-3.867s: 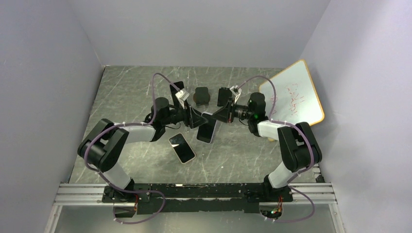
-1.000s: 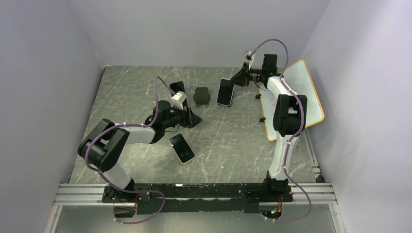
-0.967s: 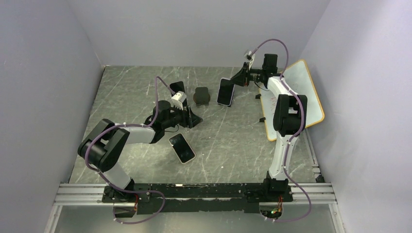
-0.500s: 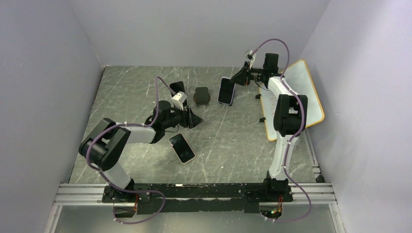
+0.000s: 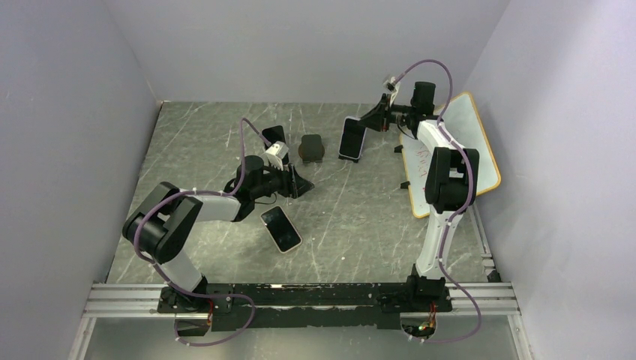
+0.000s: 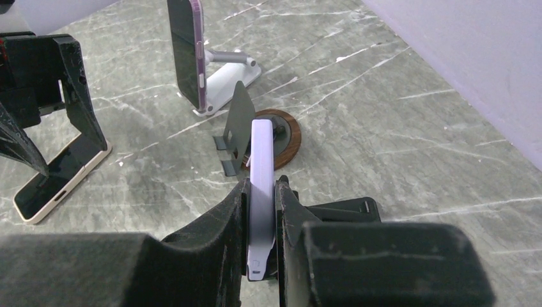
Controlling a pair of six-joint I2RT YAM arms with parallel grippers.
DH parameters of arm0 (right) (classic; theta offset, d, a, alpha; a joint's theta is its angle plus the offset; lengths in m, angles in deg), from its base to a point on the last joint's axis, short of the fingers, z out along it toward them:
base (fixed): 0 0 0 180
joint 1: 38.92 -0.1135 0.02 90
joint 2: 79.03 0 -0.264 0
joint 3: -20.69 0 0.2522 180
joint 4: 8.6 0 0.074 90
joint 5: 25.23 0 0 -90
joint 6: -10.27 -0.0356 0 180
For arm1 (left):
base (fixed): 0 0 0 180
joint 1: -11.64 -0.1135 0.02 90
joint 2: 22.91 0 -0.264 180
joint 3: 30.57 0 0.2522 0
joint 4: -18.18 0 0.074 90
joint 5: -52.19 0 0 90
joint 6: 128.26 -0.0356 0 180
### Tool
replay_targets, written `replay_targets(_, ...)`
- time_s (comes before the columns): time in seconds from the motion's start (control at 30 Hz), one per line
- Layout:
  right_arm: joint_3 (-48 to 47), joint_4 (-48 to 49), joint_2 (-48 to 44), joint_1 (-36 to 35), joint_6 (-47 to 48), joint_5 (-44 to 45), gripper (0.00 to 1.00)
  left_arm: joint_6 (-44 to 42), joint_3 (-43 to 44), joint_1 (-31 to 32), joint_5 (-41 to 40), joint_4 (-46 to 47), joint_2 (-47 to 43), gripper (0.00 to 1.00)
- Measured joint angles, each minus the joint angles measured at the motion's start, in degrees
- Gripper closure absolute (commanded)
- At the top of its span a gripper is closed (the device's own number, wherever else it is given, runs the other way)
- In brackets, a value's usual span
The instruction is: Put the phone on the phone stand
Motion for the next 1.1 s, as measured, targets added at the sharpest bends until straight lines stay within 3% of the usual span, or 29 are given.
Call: replay_targets(1.1,4.96,4.13,-0.87,0.15,-0.11,0.68,1.00,1.11,0.00,0.00,1.86,1.14,2.34,0.36)
